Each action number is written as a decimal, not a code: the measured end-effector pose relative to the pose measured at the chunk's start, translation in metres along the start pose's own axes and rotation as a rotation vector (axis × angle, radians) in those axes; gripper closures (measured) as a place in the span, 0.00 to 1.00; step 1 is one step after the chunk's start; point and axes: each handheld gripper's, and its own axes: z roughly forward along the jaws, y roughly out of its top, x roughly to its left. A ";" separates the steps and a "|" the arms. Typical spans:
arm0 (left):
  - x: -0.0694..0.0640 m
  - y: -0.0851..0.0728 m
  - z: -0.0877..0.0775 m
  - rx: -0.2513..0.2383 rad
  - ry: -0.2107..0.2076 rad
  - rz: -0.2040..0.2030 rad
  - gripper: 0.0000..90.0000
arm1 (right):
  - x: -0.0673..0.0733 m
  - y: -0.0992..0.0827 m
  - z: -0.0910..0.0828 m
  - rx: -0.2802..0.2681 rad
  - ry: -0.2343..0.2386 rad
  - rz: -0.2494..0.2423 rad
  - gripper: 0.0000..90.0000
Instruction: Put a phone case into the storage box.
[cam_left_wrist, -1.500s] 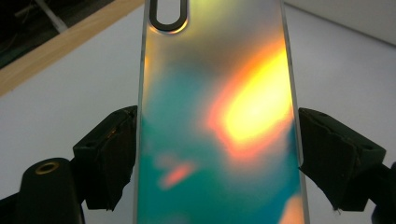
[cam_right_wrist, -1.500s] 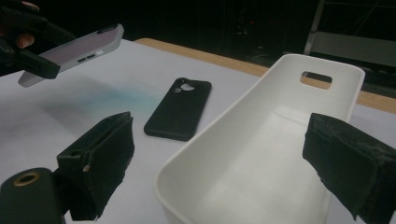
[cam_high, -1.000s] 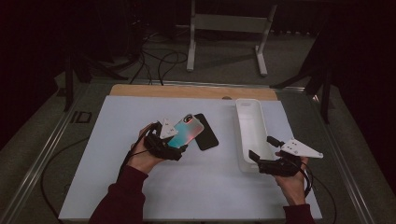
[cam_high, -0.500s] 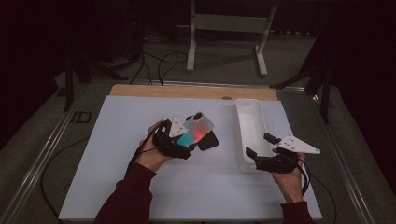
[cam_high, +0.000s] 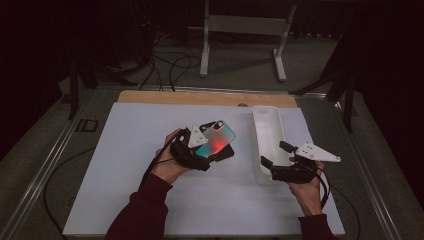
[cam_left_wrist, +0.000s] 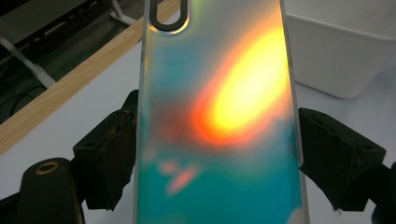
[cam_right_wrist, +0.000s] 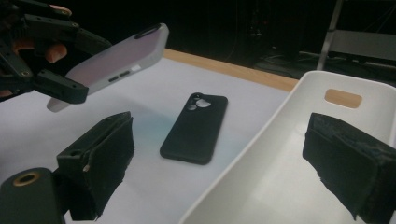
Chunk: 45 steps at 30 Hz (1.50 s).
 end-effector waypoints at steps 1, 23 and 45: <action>-0.005 0.005 0.004 -0.011 -0.007 0.006 0.19 | 0.000 0.000 0.000 0.000 0.000 0.000 0.10; -0.041 0.030 0.016 -0.082 -0.086 0.101 0.19 | 0.007 0.016 0.016 -0.016 0.101 0.085 0.10; -0.061 0.034 0.026 -0.113 -0.132 0.117 0.19 | 0.019 0.019 0.025 0.044 0.236 0.191 0.80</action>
